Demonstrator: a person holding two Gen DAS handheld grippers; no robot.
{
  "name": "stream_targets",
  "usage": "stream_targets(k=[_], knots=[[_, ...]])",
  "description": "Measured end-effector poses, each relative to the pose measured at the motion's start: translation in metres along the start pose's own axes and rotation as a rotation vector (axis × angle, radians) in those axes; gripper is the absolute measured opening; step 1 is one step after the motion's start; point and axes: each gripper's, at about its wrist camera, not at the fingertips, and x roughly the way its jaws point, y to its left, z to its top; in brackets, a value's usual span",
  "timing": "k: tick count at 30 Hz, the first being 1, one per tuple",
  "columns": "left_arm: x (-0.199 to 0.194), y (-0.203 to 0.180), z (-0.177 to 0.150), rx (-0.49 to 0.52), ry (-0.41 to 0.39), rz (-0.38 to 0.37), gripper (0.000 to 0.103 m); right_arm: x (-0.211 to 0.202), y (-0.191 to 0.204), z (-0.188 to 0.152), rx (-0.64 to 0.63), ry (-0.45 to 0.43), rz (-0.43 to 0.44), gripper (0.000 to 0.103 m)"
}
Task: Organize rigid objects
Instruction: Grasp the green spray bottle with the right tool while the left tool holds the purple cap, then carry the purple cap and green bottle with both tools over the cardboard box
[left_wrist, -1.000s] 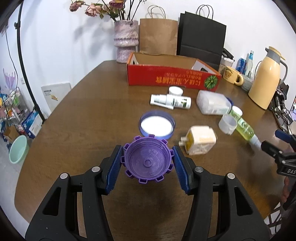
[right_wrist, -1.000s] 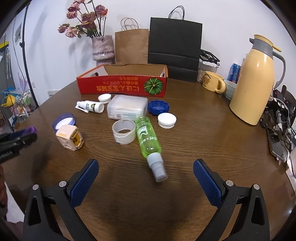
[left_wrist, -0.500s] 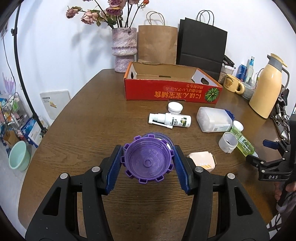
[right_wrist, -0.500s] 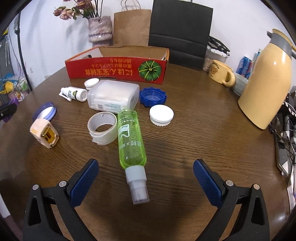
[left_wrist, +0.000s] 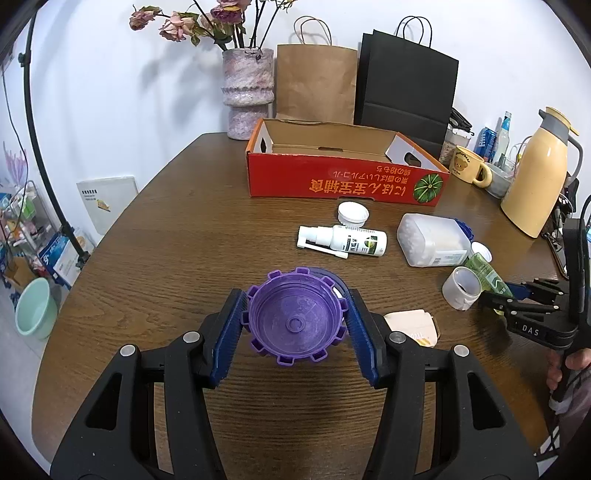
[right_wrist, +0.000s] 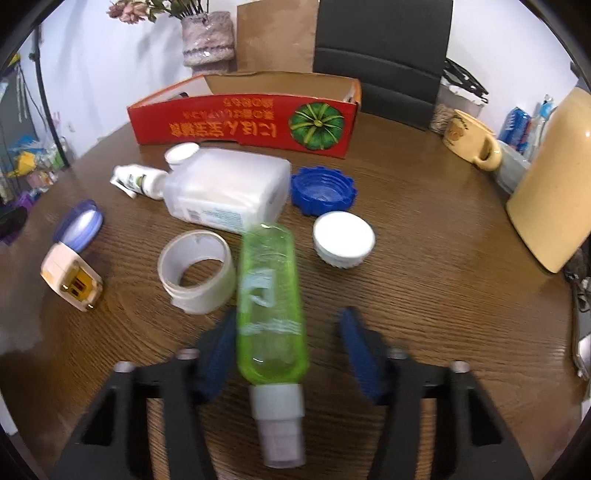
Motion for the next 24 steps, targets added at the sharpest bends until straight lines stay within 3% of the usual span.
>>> stream_targets(k=[14,24], knots=[[0.001,-0.002,0.018,-0.004,-0.025,-0.018,0.050,-0.018,0.002,0.005,0.023,-0.070,-0.014,0.035],[-0.004,-0.007,0.049,0.014,-0.078,-0.029,0.050,-0.041,0.006,0.035,0.031,-0.163,-0.008,0.035]])
